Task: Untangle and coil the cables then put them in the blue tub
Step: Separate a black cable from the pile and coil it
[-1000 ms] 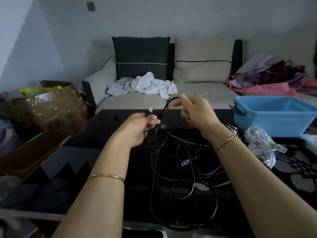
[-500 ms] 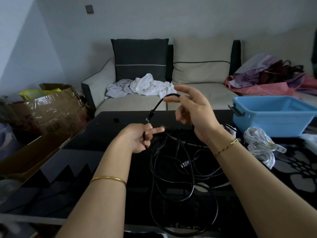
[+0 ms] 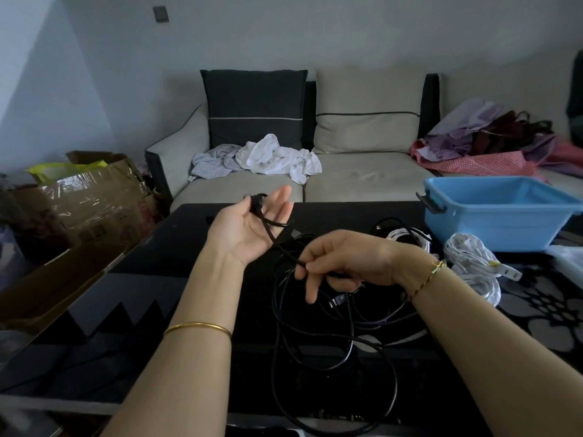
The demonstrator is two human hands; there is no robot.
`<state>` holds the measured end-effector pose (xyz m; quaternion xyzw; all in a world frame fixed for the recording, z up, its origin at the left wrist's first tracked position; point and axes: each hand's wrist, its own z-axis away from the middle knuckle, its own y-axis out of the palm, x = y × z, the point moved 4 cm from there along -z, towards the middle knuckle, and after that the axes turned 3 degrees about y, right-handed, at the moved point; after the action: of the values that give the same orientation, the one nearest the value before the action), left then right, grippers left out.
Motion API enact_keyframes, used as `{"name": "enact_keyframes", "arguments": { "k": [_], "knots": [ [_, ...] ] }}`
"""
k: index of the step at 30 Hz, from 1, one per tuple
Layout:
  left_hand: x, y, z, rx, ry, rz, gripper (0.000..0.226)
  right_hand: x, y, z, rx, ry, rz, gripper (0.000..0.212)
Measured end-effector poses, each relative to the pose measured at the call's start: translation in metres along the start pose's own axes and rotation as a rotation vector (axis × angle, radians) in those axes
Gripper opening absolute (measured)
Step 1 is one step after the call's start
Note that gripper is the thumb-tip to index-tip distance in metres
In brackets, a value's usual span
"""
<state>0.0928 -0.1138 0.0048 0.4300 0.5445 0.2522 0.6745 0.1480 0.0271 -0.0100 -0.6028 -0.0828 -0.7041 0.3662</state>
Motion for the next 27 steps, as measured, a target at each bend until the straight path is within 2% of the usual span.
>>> {"name": "enact_keyframes", "arguments": {
  "k": [4,9,11,13,15,17,21,25,27],
  "knots": [
    [0.004,0.014,0.008,0.141,-0.033,-0.179,0.034,-0.019,-0.019,-0.007,-0.180,0.101,0.110,0.022],
    [0.025,0.029,0.023,0.320,-0.179,-0.663,0.043,-0.026,-0.047,-0.007,-0.610,0.094,0.568,0.031],
    [0.036,0.029,0.029,0.408,-0.287,-0.856,0.042,-0.025,-0.053,-0.005,-0.685,0.086,0.683,0.025],
    [0.047,0.026,0.033,0.460,-0.422,-1.010,0.029,-0.022,-0.055,-0.002,-0.715,0.071,0.730,0.022],
    [0.053,0.018,0.035,0.443,-0.545,-1.156,0.021,-0.018,-0.056,0.000,-0.739,0.060,0.810,0.020],
    [0.055,0.010,0.032,0.390,-0.590,-1.288,0.020,-0.012,-0.056,0.001,-0.775,0.031,0.903,0.023],
    [0.050,0.006,0.021,0.162,-0.407,-1.284,0.017,0.001,-0.055,0.006,-0.907,-0.053,0.883,0.022],
    [0.042,0.008,0.009,0.057,-0.191,-1.228,0.026,0.015,-0.050,0.009,-0.981,-0.071,0.777,0.026],
    [0.039,0.006,0.003,0.001,-0.104,-1.218,0.026,0.020,-0.046,0.009,-0.955,-0.094,0.653,0.026]
  ]
}}
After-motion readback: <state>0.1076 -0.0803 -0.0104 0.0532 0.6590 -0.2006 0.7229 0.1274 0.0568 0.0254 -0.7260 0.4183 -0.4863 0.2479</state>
